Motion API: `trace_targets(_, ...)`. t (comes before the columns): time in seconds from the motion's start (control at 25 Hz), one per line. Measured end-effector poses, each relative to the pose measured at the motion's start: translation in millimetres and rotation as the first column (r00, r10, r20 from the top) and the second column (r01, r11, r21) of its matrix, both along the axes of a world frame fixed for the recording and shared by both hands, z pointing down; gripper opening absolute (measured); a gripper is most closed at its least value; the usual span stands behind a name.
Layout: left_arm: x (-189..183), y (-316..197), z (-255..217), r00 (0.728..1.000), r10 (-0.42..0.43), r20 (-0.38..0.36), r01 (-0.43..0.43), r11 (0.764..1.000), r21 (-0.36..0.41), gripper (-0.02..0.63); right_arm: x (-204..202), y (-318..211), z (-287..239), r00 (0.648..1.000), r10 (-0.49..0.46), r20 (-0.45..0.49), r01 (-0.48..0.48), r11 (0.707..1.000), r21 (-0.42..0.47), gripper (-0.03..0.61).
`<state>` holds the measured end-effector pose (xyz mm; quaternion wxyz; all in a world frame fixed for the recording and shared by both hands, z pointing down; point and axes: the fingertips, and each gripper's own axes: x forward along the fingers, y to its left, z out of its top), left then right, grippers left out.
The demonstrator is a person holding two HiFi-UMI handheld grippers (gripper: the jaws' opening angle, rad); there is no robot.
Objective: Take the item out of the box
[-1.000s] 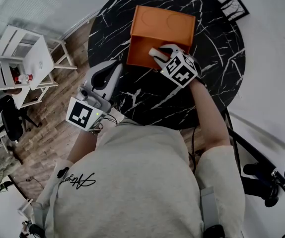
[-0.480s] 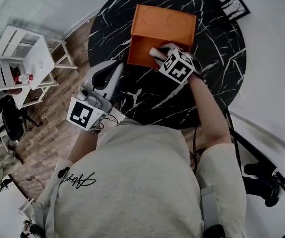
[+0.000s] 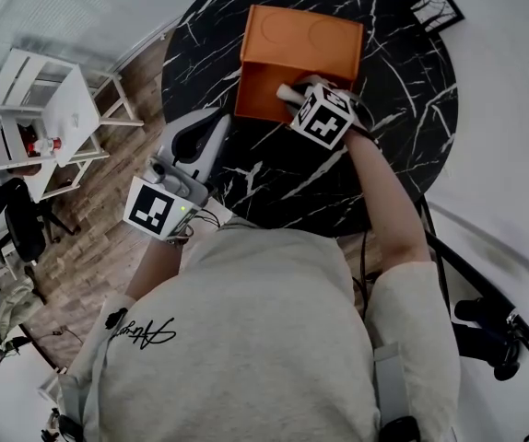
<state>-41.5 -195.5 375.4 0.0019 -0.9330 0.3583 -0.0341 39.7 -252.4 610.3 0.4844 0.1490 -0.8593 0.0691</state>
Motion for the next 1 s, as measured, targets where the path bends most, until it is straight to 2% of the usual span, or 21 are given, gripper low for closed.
trace_targets(0.28, 0, -2, 0, 1.0, 0.007, 0.005, -0.007, 1.0, 0.0, 0.003, -3, 2, 4, 1.0, 0.006, 0.0, -0.006, 1.0, -0.026, 0.117)
trace_targets(0.56, 0, -3, -1, 1.0, 0.007, -0.003, -0.007, 1.0, 0.004, 0.003, 2, -1, 4, 0.999, -0.01, -0.042, 0.012, 0.998, 0.055, 0.118)
trace_targets(1.0, 4, -2, -2, 1.0, 0.02, -0.007, -0.02, 1.0, 0.006, 0.003, 3, -2, -7, 1.0, 0.02, 0.002, -0.02, 0.995, 0.1, 0.117)
